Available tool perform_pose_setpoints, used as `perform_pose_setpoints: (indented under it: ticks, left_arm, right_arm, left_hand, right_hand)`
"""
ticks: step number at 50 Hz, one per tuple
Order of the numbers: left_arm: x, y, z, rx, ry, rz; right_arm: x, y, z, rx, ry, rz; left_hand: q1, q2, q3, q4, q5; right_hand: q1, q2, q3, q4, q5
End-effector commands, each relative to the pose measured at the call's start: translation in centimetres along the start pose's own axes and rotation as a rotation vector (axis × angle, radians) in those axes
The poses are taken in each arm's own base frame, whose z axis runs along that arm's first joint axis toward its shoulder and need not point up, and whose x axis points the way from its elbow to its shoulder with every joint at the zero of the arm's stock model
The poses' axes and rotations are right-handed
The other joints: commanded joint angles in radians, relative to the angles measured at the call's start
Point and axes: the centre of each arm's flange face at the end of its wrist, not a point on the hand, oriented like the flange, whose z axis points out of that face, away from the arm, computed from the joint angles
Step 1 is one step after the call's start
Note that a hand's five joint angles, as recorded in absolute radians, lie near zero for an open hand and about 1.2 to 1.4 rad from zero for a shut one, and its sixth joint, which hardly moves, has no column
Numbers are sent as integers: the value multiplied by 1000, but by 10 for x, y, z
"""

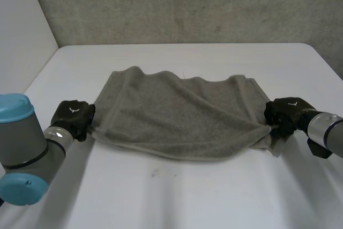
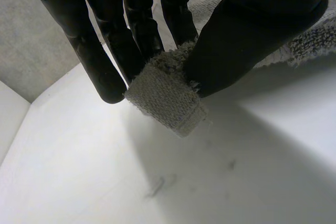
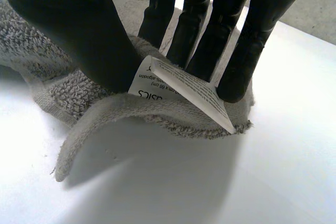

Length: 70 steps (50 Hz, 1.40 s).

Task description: Fold the towel.

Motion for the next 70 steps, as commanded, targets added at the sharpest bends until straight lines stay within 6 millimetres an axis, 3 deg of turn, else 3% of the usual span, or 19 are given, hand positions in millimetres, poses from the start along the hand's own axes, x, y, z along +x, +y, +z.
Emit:
perform_pose_setpoints:
  ticks: [1, 12, 14, 21, 28, 33, 39, 42, 44, 46, 47, 49, 50, 52, 54, 56, 63, 66, 70]
  left_arm:
    - [-11, -15, -19, 21, -28, 6]
    - [-36, -82, -97, 139, -77, -2]
    - [-40, -96, -115, 176, -88, 2]
    - [-44, -110, -135, 200, -94, 6]
    - [-35, -91, -120, 99, -45, 4]
    - [-17, -52, -70, -78, 42, -4]
    - [-10, -55, -30, -43, 52, 6]
    - [-18, -76, -3, 67, 5, 8]
    - [-26, -93, 7, 147, -31, -2]
    - [-44, -136, 19, 342, -108, -42]
    - [-44, -136, 19, 343, -108, -42]
    - [-65, -179, 20, 568, -203, -86]
    - [-65, -180, 20, 569, -204, -86]
    - [-74, -199, 16, 682, -258, -108]
    - [-89, -231, -3, 868, -354, -128]
    - [-91, -240, -12, 922, -378, -134]
    - [-79, -217, -15, 822, -337, -133]
    - [-65, -185, -9, 690, -288, -129]
    - [-42, -130, -1, 480, -212, -122]
  right_arm:
    - [-1, -25, -27, -13, -9, -75]
    - [-11, -57, -80, -124, -68, -197]
    - [-7, -76, -104, -100, -33, -240]
    - [3, -93, -129, -76, 31, -352]
    - [0, -81, -123, -125, 2, -415]
    - [11, -58, -80, -214, -61, -364]
    - [10, -63, -45, -186, -49, -331]
    - [9, -80, -22, -94, 12, -324]
    - [15, -113, -8, 78, 126, -316]
    - [20, -134, -5, 199, 186, -298]
    - [20, -134, -5, 200, 187, -298]
    - [27, -179, -8, 489, 282, -241]
    - [27, -179, -8, 491, 282, -240]
    - [36, -217, -29, 760, 351, -192]
    - [36, -226, -39, 836, 361, -179]
    - [36, -230, -45, 863, 369, -179]
    - [22, -200, -39, 648, 245, -148]
    - [16, -186, -32, 567, 184, -140]
    - [1, -136, -8, 311, 50, -168]
  left_hand:
    - [236, 183, 191, 181, 204]
    - [236, 183, 191, 181, 204]
    - [236, 183, 191, 181, 204]
    - [236, 183, 191, 181, 204]
    - [236, 183, 191, 181, 204]
    - [236, 183, 191, 181, 204]
    - [236, 183, 191, 181, 204]
    - [236, 183, 191, 181, 204]
    - [236, 183, 191, 181, 204]
    - [236, 183, 191, 181, 204]
    - [236, 183, 191, 181, 204]
    - [236, 183, 191, 181, 204]
    - [236, 183, 191, 181, 204]
    - [236, 183, 191, 181, 204]
    - [236, 183, 191, 181, 204]
    - [236, 183, 191, 181, 204]
    - [236, 183, 191, 181, 204]
    - [236, 183, 191, 181, 204]
    - [236, 183, 191, 181, 204]
  right_hand:
    - [335, 219, 204, 191, 303]
    - [335, 219, 204, 191, 303]
    - [335, 219, 204, 191, 303]
    - [335, 219, 204, 191, 303]
    - [335, 219, 204, 191, 303]
    - [335, 219, 204, 191, 303]
    - [335, 219, 204, 191, 303]
    - [335, 219, 204, 191, 303]
    - [335, 219, 204, 191, 303]
    - [335, 219, 204, 191, 303]
    - [335, 219, 204, 191, 303]
    - [335, 219, 204, 191, 303]
    - [335, 219, 204, 191, 303]
    - [335, 219, 204, 191, 303]
    - [335, 219, 204, 191, 303]
    - [335, 219, 204, 191, 303]
    - [335, 219, 204, 191, 303]
    - [335, 219, 204, 191, 303]
    - [335, 219, 204, 191, 303]
